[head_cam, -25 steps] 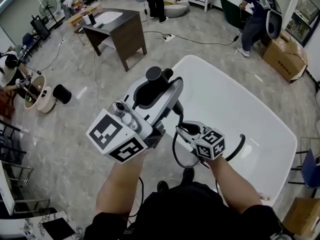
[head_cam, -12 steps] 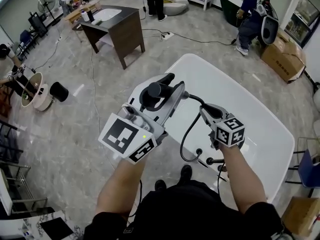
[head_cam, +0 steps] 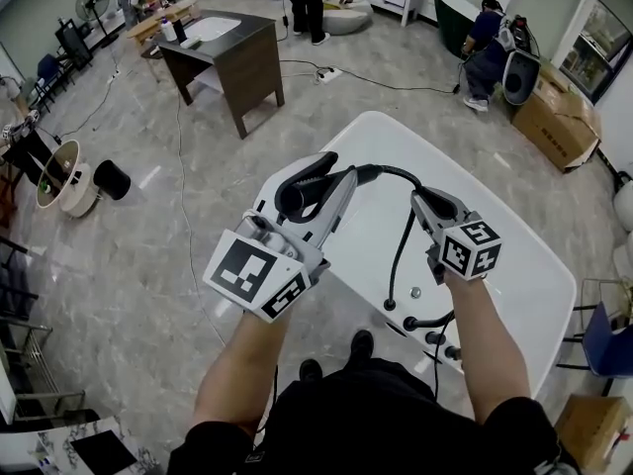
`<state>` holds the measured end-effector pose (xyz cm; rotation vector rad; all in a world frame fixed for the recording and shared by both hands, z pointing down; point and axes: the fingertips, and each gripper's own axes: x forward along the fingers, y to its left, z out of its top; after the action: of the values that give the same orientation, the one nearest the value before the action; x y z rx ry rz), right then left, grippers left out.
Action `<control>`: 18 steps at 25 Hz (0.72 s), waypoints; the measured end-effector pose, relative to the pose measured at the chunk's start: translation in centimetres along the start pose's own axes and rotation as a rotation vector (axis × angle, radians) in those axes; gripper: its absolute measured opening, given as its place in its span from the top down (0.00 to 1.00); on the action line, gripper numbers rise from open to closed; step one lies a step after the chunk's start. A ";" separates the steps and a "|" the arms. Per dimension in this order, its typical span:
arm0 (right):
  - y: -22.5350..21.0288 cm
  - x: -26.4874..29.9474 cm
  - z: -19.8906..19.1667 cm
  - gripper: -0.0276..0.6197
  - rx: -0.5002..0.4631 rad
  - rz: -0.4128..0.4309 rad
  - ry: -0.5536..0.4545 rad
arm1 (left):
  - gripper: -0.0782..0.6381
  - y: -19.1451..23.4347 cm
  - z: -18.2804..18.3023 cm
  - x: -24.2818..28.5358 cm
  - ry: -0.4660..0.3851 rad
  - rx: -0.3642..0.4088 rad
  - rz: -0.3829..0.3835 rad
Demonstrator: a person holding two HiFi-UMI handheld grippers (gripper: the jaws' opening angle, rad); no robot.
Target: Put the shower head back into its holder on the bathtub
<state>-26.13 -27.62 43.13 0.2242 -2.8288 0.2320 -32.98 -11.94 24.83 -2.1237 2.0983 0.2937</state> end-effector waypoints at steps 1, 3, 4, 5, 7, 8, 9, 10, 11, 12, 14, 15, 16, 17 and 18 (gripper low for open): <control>0.1 0.0 -0.3 0.86 0.003 0.001 0.004 | 0.73 0.0 0.0 -0.1 -0.002 -0.005 0.000; 0.6 -0.2 -1.2 0.86 0.007 0.004 0.020 | 0.73 0.0 0.0 -0.2 -0.004 -0.015 -0.002; 0.9 -0.3 -1.8 0.86 0.011 0.006 0.030 | 0.73 -0.1 0.0 -0.3 -0.005 -0.020 -0.005; 1.3 -0.5 -2.6 0.86 0.016 0.008 0.042 | 0.73 -0.2 0.0 -0.3 -0.006 -0.028 -0.009; 2.1 -1.1 -4.4 0.85 0.033 0.014 0.065 | 0.73 -0.6 0.0 -0.4 -0.006 -0.046 -0.024; 2.6 -1.4 -5.4 0.85 0.043 0.020 0.076 | 0.73 -0.9 0.0 -0.5 -0.005 -0.054 -0.033; 3.1 -1.7 -6.4 0.85 0.053 0.026 0.088 | 0.73 -1.2 0.0 -0.6 -0.004 -0.062 -0.045; 3.7 -2.0 -7.4 0.85 0.063 0.033 0.101 | 0.73 -1.6 -0.1 -0.6 -0.001 -0.068 -0.058; 4.3 -2.2 -8.4 0.85 0.073 0.037 0.114 | 0.73 -2.1 -0.2 -0.7 0.003 -0.073 -0.073; 4.8 -2.6 -9.3 0.85 0.084 0.039 0.126 | 0.73 -2.6 -0.4 -0.8 0.008 -0.076 -0.090; 5.7 -3.2 -10.9 0.85 0.110 0.037 0.143 | 0.73 -3.8 -0.5 -1.1 0.015 -0.081 -0.128; 6.1 -3.6 -11.5 0.85 0.121 0.035 0.149 | 0.73 -4.5 -0.6 -1.3 0.016 -0.083 -0.147; 6.5 -4.0 -12.2 0.84 0.131 0.033 0.157 | 0.73 -5.2 -0.6 -1.5 0.016 -0.085 -0.164; 7.0 -4.5 -12.8 0.84 0.140 0.031 0.166 | 0.73 -5.8 -0.5 -1.8 0.016 -0.086 -0.180; 7.4 -4.9 -13.4 0.83 0.147 0.031 0.174 | 0.73 -6.4 -0.5 -2.2 0.017 -0.089 -0.194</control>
<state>-19.11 -17.31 53.24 0.1825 -2.6462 0.4446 -26.56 -9.86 25.61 -2.3665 1.9012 0.3521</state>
